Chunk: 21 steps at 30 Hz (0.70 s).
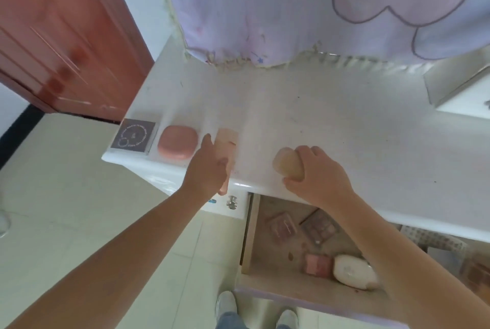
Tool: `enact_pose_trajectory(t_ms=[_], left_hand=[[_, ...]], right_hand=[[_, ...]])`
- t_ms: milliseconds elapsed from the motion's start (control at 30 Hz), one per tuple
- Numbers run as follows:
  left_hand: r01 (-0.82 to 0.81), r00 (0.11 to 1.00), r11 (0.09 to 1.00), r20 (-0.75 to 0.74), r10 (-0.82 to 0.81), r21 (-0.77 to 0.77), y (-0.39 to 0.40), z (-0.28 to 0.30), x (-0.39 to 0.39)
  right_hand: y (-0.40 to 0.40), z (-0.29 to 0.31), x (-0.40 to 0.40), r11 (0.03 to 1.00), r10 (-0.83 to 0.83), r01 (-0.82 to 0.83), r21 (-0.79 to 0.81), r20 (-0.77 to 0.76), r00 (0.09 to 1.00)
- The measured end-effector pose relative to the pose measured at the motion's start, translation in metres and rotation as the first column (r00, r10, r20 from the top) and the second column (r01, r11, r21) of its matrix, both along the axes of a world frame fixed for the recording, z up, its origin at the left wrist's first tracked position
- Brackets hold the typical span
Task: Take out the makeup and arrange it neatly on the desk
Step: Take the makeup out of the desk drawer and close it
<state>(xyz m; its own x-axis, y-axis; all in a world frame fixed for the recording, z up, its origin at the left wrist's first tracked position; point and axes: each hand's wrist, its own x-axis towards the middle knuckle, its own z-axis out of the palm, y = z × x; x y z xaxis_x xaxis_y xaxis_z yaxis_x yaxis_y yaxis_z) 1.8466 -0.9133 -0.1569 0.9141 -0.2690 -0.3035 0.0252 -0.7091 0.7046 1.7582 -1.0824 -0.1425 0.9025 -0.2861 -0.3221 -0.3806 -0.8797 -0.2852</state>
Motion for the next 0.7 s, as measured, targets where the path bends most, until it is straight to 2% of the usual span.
enact_pose_trajectory(t_ms=[133,200,300,400,467,600,700], left_hand=[[0.042,0.999,0.998,0.01,-0.042,0.044,0.0,-0.009,0.018],[0.063,0.997,0.995,0.037,-0.066,0.078,0.001,-0.015,0.023],[0.106,0.988,0.981,0.098,-0.123,0.161,0.004,-0.024,0.027],[0.132,0.963,0.947,0.188,-0.192,0.293,0.009,-0.027,0.026],[0.153,0.945,0.911,0.213,-0.249,0.384,0.009,-0.023,0.024],[0.195,0.815,0.816,0.373,-0.443,0.544,0.014,-0.02,0.019],[0.253,0.781,0.808,0.381,-0.496,0.533,0.018,-0.028,0.02]], right_hand=[[0.013,-0.009,0.027,1.0,-0.012,0.012,0.022,-0.008,1.0],[0.015,-0.016,0.034,0.993,0.1,-0.097,-0.072,0.049,0.994],[0.012,-0.035,0.042,0.888,0.421,-0.34,-0.31,0.248,0.872],[0.007,-0.058,0.046,0.828,0.551,-0.44,-0.349,0.358,0.753],[0.006,-0.062,0.044,0.84,0.539,-0.438,-0.321,0.389,0.747],[0.01,-0.066,0.037,0.933,0.358,-0.312,-0.18,0.378,0.854],[0.018,-0.074,0.028,0.967,0.243,-0.252,-0.036,0.424,0.872]])
